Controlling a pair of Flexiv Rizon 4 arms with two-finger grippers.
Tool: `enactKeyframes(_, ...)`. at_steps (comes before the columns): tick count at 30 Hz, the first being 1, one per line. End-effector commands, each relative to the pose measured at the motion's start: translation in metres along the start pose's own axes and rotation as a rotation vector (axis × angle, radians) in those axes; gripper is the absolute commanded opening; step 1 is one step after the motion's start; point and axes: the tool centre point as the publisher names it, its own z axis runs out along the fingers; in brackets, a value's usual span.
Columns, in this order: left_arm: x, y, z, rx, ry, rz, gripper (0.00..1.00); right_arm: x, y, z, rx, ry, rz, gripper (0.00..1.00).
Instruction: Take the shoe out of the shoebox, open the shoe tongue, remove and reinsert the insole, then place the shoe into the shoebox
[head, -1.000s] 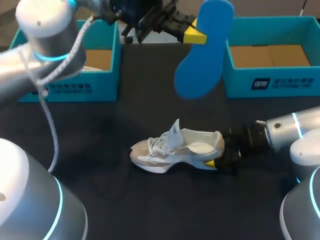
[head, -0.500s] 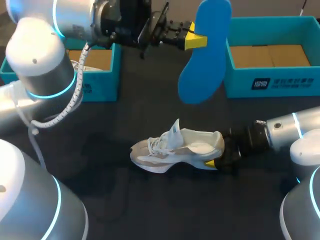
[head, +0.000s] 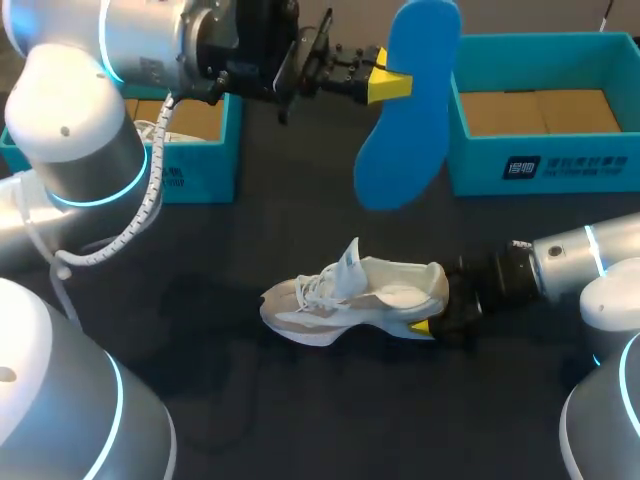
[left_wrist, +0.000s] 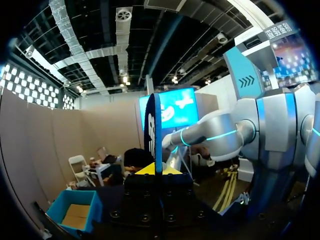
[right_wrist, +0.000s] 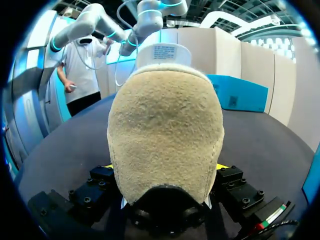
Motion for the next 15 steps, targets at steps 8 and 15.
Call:
enactKeyframes(8,0.006,-0.022,0.002,0.096,-0.031,-0.245,0.0,0.001,0.0,0.001,0.003,-0.001,0.0,0.0)
enactKeyframes(15,0.017,-0.041,0.001,0.142,-0.088,-0.533,0.0,0.001,0.0,0.001,0.003,-0.001,0.0,0.0)
